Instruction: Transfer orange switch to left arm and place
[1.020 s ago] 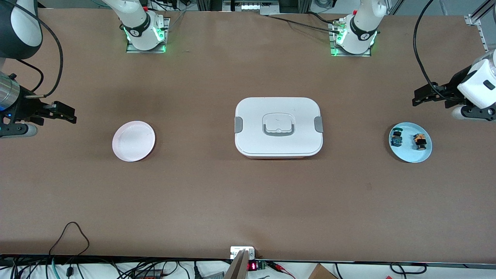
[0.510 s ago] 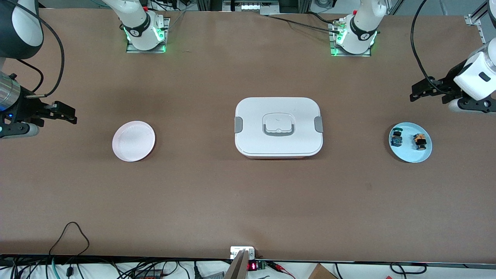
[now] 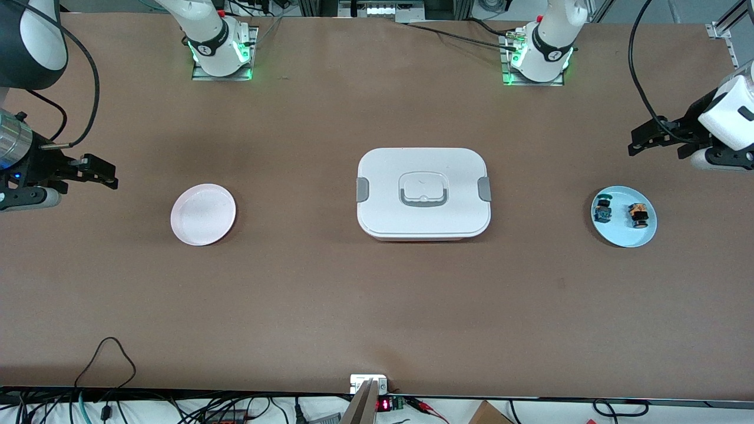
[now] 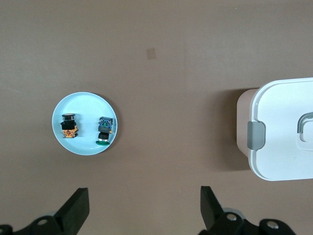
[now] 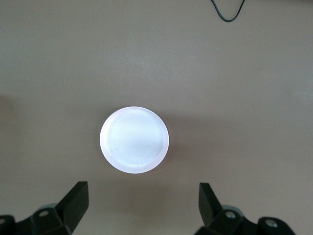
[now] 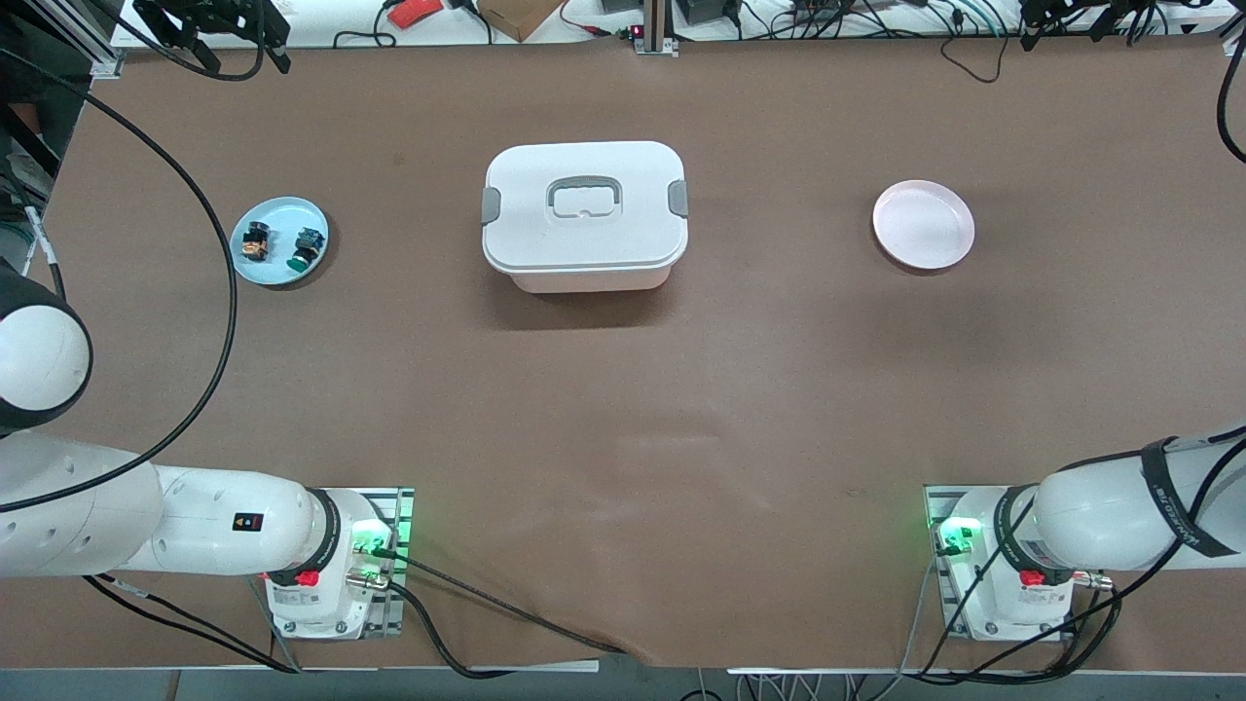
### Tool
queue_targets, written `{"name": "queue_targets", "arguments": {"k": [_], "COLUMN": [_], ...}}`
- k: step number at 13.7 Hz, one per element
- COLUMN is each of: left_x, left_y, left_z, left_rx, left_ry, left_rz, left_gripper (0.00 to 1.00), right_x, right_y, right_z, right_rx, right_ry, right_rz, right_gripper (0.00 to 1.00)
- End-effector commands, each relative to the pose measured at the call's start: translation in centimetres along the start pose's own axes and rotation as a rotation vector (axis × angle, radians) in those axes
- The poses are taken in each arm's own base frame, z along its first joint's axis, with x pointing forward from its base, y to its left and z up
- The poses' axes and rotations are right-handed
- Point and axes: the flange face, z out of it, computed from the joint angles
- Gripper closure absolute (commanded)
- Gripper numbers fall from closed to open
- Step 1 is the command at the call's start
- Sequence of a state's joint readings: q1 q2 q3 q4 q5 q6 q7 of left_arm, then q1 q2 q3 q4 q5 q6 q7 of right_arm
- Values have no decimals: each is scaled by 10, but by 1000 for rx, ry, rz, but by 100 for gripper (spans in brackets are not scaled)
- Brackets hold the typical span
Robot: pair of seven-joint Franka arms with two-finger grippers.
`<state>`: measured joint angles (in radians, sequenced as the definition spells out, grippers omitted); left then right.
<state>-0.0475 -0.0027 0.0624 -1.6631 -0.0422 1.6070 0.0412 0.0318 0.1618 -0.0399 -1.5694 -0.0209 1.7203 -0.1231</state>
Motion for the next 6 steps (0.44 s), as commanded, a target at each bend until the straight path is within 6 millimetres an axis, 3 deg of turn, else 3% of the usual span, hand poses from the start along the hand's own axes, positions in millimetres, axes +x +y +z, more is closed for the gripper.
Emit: {"name": "queue_targets", "arguments": {"k": [1,6], "left_x": [15,16], "left_y": [-12,-15], "left_z": [-11,-13], "left_rx": [-18,-18], "left_ry": [16,21], "left_rz": [-17,-25], "left_gripper": [0,0], "right_x": [-6,-7], "right_y": [-1,-1], "right_z": [-1,-1], "right_rx": [2,3], "right_ry": [-4,-9], "right_rz": [1,1], "right_gripper": [0,0]}}
